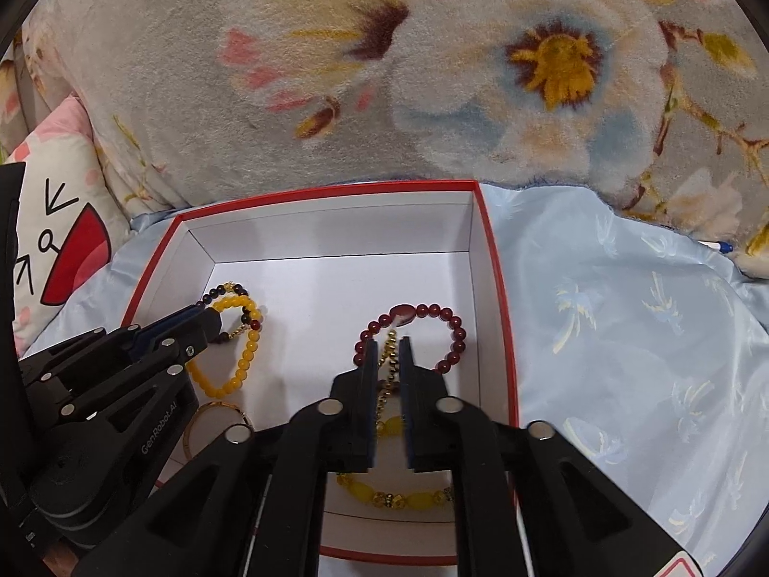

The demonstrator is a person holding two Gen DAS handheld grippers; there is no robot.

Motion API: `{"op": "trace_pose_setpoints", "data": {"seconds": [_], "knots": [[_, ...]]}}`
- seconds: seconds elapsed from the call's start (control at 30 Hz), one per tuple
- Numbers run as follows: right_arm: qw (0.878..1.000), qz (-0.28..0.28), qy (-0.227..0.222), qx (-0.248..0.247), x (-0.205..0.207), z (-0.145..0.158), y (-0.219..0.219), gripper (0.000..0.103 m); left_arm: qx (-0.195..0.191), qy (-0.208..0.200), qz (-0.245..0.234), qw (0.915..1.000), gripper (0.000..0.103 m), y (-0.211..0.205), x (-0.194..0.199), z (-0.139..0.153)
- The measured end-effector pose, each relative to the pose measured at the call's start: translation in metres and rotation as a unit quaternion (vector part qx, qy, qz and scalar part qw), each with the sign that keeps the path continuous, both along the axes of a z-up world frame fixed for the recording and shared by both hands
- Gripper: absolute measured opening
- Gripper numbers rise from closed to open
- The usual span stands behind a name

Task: Organize jewelry
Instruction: 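Carry the orange bracelet and gold chain into the red box and open both tools, then withdraw both open tools from the red box over the loose jewelry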

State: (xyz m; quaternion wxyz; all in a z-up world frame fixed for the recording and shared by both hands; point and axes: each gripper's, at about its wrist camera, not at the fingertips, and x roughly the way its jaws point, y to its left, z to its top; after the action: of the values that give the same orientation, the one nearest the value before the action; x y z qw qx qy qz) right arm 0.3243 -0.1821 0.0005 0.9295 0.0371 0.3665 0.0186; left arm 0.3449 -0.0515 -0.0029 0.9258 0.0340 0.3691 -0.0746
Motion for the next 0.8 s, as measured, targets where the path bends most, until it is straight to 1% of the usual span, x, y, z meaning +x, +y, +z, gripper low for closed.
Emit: {"op": "trace_pose_setpoints", "data": {"seconds": [0.03,0.07,0.1,0.13,0.17,0.2,0.23,0.37,0.53,0.7,0.8], "knots": [[1.000,0.000,-0.002,-0.001,-0.001,0.001,0.000,0.028,0.000,0.000,0.002,1.0000,0.029,0.000,0.000,0.000],[1.000,-0.002,-0.005,-0.003,-0.002,0.002,0.000,0.032,0.000,-0.004,0.007,1.0000,0.040,0.002,-0.002,0.002],[1.000,-0.005,-0.009,-0.005,-0.004,0.004,0.000,0.035,-0.001,-0.009,0.007,0.9999,0.041,0.002,-0.004,0.003],[1.000,-0.005,-0.011,-0.006,-0.006,0.005,0.000,0.037,0.000,-0.011,0.006,0.9999,0.042,0.002,-0.005,0.005],[1.000,-0.005,-0.012,-0.007,-0.008,0.007,0.000,0.038,0.002,-0.012,0.006,0.9999,0.046,0.002,-0.006,0.007],[1.000,-0.006,-0.015,-0.007,-0.010,0.009,0.000,0.041,0.003,-0.015,0.005,0.9999,0.048,0.001,-0.008,0.009],[1.000,-0.007,-0.018,-0.008,-0.012,0.011,0.000,0.045,0.005,-0.018,0.006,0.9998,0.052,0.001,-0.010,0.011],[1.000,-0.010,-0.029,-0.005,-0.022,0.022,-0.001,0.046,0.004,-0.027,0.003,0.9996,0.053,0.001,-0.019,0.021],[0.999,-0.007,-0.044,-0.002,-0.045,0.037,-0.002,0.047,0.000,-0.036,-0.003,0.9994,0.053,0.003,-0.037,0.033],[0.999,-0.009,-0.051,0.004,-0.077,0.047,-0.004,0.050,-0.001,-0.042,-0.006,0.9991,0.053,0.006,-0.061,0.043],[0.998,-0.010,-0.054,0.004,-0.097,0.051,-0.006,0.050,-0.001,-0.044,-0.009,0.9990,0.053,0.007,-0.078,0.047]]}}
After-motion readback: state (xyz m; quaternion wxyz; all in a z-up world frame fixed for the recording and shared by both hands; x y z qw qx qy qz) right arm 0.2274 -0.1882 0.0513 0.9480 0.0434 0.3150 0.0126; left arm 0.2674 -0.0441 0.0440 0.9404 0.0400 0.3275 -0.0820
